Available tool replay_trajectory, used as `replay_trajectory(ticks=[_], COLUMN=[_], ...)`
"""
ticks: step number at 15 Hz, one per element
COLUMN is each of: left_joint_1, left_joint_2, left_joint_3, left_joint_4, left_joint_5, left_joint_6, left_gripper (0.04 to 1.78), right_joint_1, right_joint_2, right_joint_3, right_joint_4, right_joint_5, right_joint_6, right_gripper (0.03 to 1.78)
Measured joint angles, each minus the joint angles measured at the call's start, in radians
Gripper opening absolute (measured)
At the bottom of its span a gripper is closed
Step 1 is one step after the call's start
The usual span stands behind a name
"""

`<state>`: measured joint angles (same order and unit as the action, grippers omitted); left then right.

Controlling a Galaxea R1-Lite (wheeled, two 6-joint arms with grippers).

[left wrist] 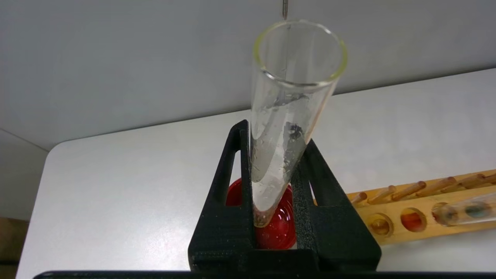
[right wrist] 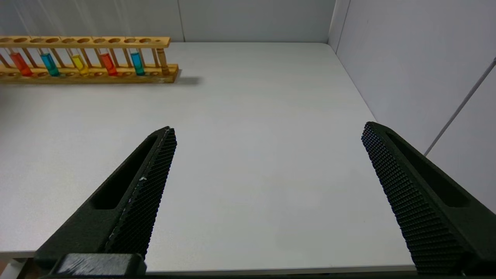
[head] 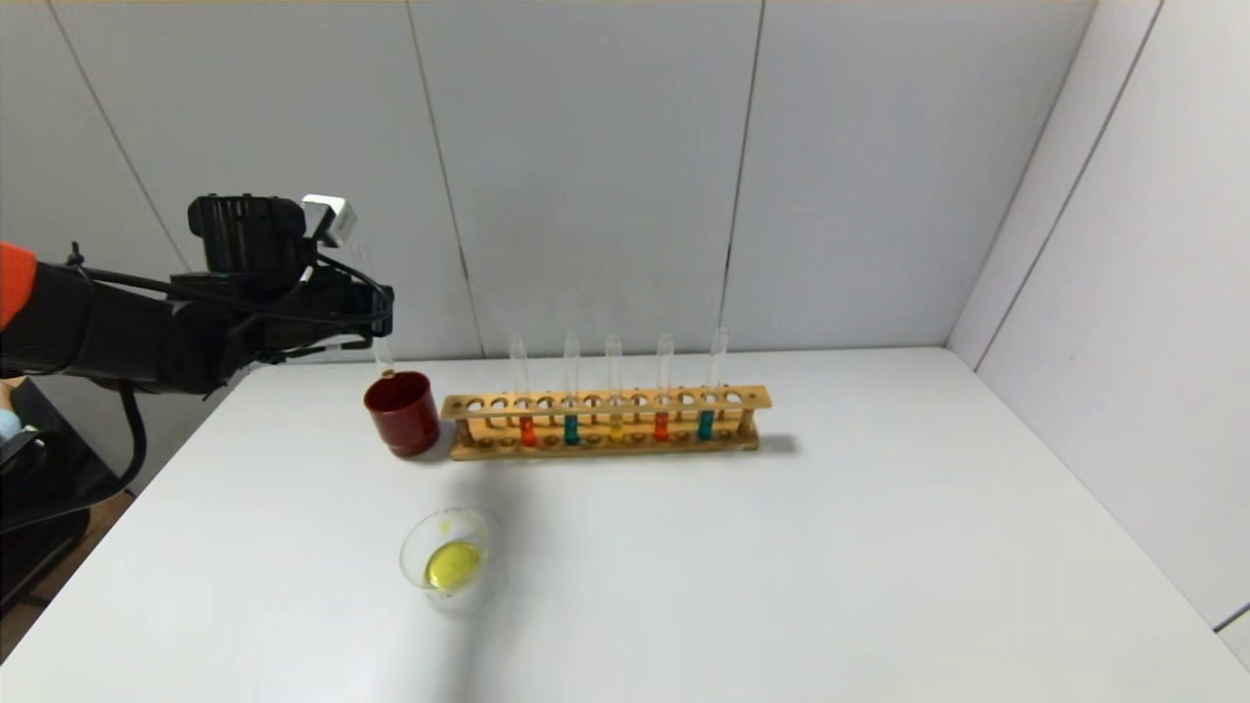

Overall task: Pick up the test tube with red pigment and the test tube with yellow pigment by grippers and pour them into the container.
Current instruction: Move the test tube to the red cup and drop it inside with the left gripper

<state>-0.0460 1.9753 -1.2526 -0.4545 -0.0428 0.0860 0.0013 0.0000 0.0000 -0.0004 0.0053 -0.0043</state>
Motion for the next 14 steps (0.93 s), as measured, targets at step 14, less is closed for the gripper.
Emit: replay_trajectory(ticks=[14], left_joint_1=[-0.002], left_joint_2=[0.176], left_joint_3=[-0.013], left_joint_4=[-0.111], left_joint_5=[0.000], left_joint_6=[-0.006], left_gripper=[0.33], right_joint_1=[0.000], right_joint_2=[0.000], right_joint_3=[0.000], right_joint_4=[0.000], right_joint_5=[0.000], right_joint_6=[0.000], right_gripper=[1.75])
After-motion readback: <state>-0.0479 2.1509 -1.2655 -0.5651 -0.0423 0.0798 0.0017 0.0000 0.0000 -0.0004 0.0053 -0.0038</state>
